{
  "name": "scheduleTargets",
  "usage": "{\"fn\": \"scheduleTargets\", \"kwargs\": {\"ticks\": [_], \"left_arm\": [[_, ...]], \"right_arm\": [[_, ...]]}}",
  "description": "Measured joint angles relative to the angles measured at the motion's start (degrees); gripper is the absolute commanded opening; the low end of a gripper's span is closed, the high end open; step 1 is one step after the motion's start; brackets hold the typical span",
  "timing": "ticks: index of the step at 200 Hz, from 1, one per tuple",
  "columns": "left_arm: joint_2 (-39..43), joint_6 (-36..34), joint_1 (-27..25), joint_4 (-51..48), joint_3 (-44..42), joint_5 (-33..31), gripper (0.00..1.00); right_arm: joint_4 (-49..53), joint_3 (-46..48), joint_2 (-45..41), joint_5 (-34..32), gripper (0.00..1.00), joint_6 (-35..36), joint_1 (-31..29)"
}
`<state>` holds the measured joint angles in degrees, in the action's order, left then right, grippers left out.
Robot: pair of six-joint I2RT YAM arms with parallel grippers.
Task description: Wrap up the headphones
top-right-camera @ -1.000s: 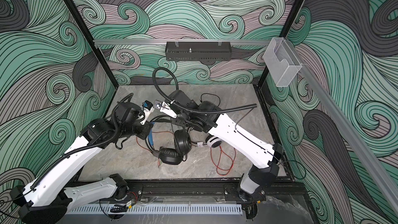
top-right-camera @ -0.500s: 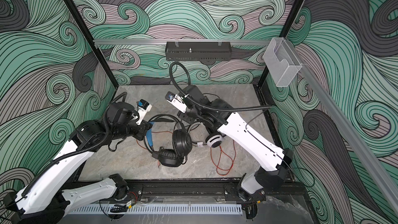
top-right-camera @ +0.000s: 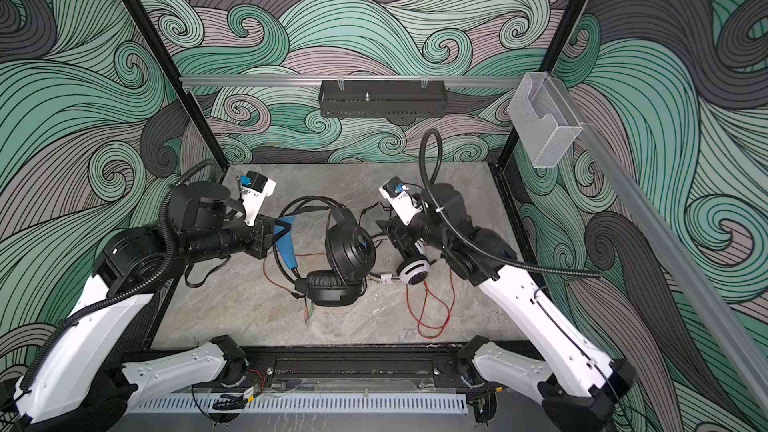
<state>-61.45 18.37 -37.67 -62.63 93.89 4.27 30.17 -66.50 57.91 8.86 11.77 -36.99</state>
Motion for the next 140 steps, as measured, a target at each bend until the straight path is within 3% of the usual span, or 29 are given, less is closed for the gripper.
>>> {"fn": "scheduleTargets", "kwargs": {"ticks": [22, 61, 140], "left_arm": [[-2.2, 0.6, 0.0, 0.0, 4.7, 0.4, 0.0], [-4.1, 2.4, 0.0, 0.3, 9.0, 1.3, 0.0], [-5.2, 5.8, 0.0, 1.0, 10.3, 2.6, 0.0]], "right_arm": [[-5.9, 7.0, -3.5, 5.8, 0.9, -2.3, 0.5], [-22.5, 14.1, -0.9, 12.6, 0.93, -10.4, 0.7], [-40.8, 13.0, 12.2, 14.6, 0.91, -16.7, 2.2]]}}
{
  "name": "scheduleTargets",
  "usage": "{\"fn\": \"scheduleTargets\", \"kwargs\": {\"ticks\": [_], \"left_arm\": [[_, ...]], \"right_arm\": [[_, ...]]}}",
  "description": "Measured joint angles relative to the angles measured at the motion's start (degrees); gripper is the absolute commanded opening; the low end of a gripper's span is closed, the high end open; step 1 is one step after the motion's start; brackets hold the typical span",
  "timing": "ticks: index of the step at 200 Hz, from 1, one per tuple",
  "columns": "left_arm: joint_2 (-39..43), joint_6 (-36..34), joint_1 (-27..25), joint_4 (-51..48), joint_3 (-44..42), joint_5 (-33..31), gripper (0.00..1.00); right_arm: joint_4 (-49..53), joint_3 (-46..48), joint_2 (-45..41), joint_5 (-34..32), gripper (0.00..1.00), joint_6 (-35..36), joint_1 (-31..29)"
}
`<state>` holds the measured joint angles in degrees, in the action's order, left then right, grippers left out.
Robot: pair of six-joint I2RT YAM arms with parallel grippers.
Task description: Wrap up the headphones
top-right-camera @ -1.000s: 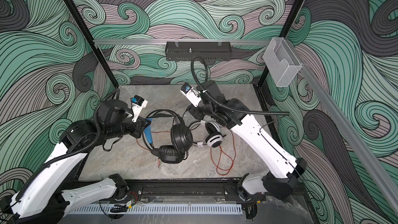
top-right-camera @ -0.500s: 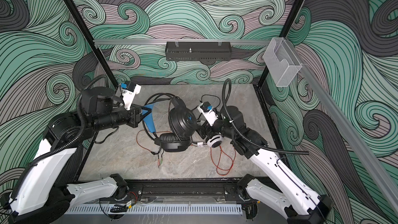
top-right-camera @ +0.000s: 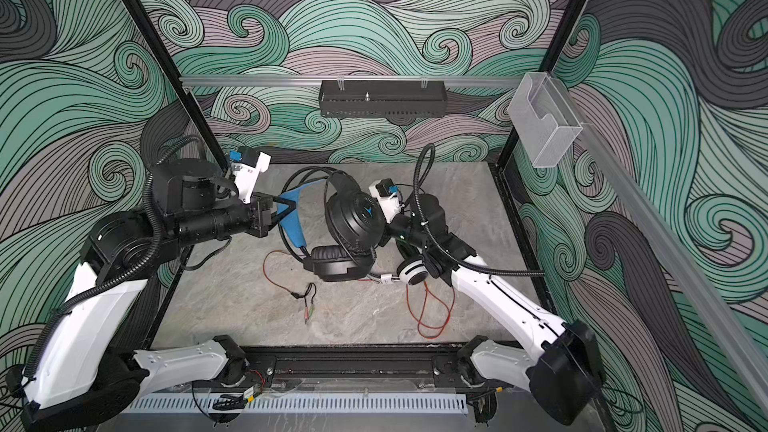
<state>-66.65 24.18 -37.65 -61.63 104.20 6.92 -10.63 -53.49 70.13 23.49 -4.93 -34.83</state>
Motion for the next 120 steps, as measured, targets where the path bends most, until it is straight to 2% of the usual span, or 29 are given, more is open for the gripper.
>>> {"fn": "scheduleTargets", "kwargs": {"ticks": [23, 68, 120], "left_arm": [[0.0, 0.5, 0.0, 0.5, 0.0, 0.1, 0.0], [-1.4, 2.0, 0.0, 2.8, 1.3, 0.4, 0.0], [-3.2, 5.0, 0.0, 5.0, 4.2, 0.4, 0.0]], "right_arm": [[-3.4, -1.7, 4.5, 0.2, 0.89, -1.7, 1.1], [-7.0, -6.6, 11.8, 2.0, 0.78, -3.3, 2.3], [-8.1, -6.7, 13.4, 5.6, 0.54, -4.2, 2.3]]}}
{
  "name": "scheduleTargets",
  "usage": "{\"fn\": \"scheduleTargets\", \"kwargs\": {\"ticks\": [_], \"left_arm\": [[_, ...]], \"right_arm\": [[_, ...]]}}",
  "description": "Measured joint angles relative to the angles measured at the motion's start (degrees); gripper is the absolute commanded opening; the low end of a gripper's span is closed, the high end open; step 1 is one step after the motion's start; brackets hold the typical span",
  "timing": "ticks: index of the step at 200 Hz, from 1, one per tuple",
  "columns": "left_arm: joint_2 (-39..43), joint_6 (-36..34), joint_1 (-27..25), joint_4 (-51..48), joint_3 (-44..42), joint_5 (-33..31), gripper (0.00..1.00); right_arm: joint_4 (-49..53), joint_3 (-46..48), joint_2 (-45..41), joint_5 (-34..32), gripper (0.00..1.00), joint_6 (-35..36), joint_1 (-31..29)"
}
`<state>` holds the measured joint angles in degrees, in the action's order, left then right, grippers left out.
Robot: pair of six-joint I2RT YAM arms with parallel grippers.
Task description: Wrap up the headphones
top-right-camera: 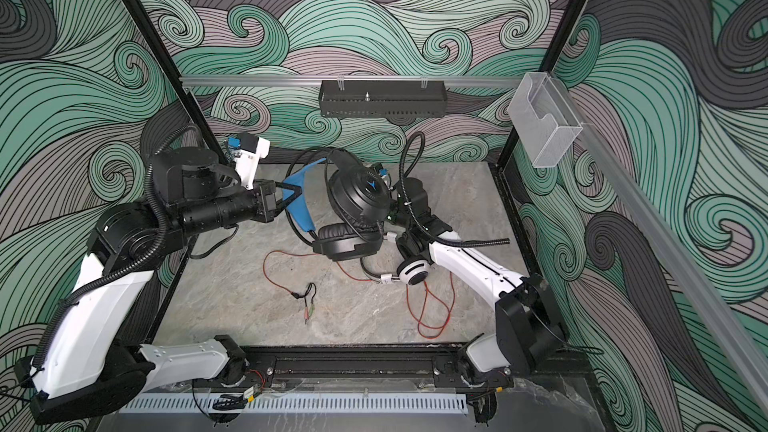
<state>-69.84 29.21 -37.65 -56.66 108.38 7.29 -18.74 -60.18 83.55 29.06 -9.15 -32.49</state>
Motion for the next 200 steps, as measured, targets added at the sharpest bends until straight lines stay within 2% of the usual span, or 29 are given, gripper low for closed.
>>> {"fn": "scheduleTargets", "kwargs": {"ticks": [28, 79, 110, 162, 181, 200], "left_arm": [[-0.3, 1.1, 0.0, 1.3, 1.3, 0.0, 0.0], [-0.3, 4.1, 1.2, 4.5, 1.3, 0.5, 0.0], [-0.8, 5.6, 2.0, 6.2, 1.4, 1.2, 0.0], [-1.8, 7.8, 3.4, 7.4, 2.6, 1.9, 0.0], [-1.7, 9.5, 4.9, 8.3, 2.3, 2.0, 0.0], [-1.5, 12.0, 7.0, 9.6, 1.5, 1.5, 0.0]], "right_arm": [[-0.4, 0.0, 0.0, 2.1, 0.41, -0.9, 0.0], [-1.7, 2.5, 0.0, 4.0, 0.41, -2.3, 0.0], [-1.8, 3.3, 0.0, 4.6, 0.38, -3.1, -0.1], [-2.6, 5.4, -0.1, 5.0, 0.04, -3.7, -0.9], [-1.0, 5.7, -0.9, 3.9, 0.0, -3.0, -2.1], [2.4, 5.9, -3.4, 1.2, 0.0, -1.2, -4.4]]}}
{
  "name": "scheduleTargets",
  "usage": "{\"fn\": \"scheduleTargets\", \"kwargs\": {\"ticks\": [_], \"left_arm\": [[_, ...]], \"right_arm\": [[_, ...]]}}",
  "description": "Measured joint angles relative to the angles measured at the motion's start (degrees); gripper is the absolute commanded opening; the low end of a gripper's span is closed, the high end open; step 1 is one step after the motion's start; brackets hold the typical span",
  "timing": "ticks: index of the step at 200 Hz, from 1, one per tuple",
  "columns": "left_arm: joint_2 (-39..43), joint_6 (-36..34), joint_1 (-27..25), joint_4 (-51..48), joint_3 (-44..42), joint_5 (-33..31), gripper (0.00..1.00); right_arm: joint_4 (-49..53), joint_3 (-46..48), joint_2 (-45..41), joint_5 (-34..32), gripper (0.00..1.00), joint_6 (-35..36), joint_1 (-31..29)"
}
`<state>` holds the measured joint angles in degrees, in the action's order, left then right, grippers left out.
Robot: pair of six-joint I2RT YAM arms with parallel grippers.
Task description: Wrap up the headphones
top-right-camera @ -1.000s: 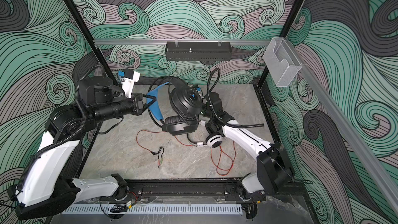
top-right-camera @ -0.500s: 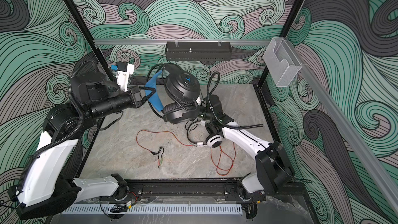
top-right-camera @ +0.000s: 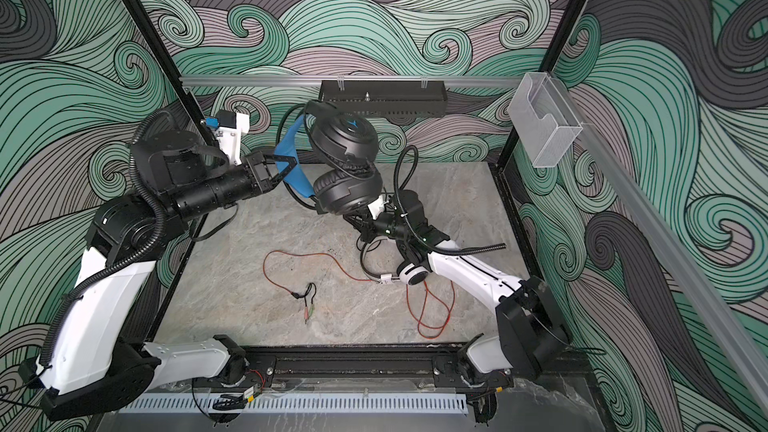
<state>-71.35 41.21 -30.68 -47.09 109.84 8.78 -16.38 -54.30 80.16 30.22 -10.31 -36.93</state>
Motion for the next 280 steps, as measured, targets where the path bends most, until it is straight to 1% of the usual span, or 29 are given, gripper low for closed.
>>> {"fn": "scheduleTargets", "kwargs": {"ticks": [36, 73, 103, 131, 155, 184, 204, 225, 256, 280], "left_arm": [[-0.1, 4.2, 3.0, 2.5, -0.7, -3.3, 0.0], [-1.0, 5.4, 3.2, 2.3, -0.7, -11.1, 0.0], [-2.1, 5.3, 3.2, 1.0, -2.8, -20.1, 0.0], [-3.5, 5.1, 3.2, 0.3, -6.0, -28.3, 0.0], [-5.2, 4.3, 1.8, -0.1, -8.2, -34.2, 0.0], [-6.8, 2.9, -0.3, -0.7, -11.7, -39.8, 0.0], [-8.2, 0.0, -2.5, -2.2, -12.7, -44.0, 0.0], [-8.9, -5.4, -5.6, -2.0, -14.9, -48.8, 0.0], [-7.2, -15.1, -10.6, -1.0, -22.7, -54.1, 0.0], [-4.8, -22.9, -15.0, -0.4, -27.9, -55.6, 0.0]], "right_arm": [[7.4, 0.5, -6.8, -7.1, 0.0, 3.7, -5.7], [15.9, -0.2, -11.1, -16.3, 0.0, 8.0, -11.8], [23.5, -2.7, -11.8, -24.2, 0.0, 11.1, -17.0], [30.6, -6.1, -11.6, -30.1, 0.0, 13.3, -20.9], [34.7, -9.0, -10.6, -33.6, 0.0, 14.4, -23.4], [38.7, -12.0, -8.9, -35.8, 0.0, 15.7, -25.6], [42.0, -15.3, -7.2, -36.9, 0.0, 16.8, -26.7], [46.3, -20.8, -5.0, -38.6, 0.0, 18.5, -27.2], [53.0, -28.7, -2.5, -41.7, 0.0, 22.4, -27.2], [60.0, -34.8, -0.2, -43.4, 0.0, 26.5, -27.3]]}}
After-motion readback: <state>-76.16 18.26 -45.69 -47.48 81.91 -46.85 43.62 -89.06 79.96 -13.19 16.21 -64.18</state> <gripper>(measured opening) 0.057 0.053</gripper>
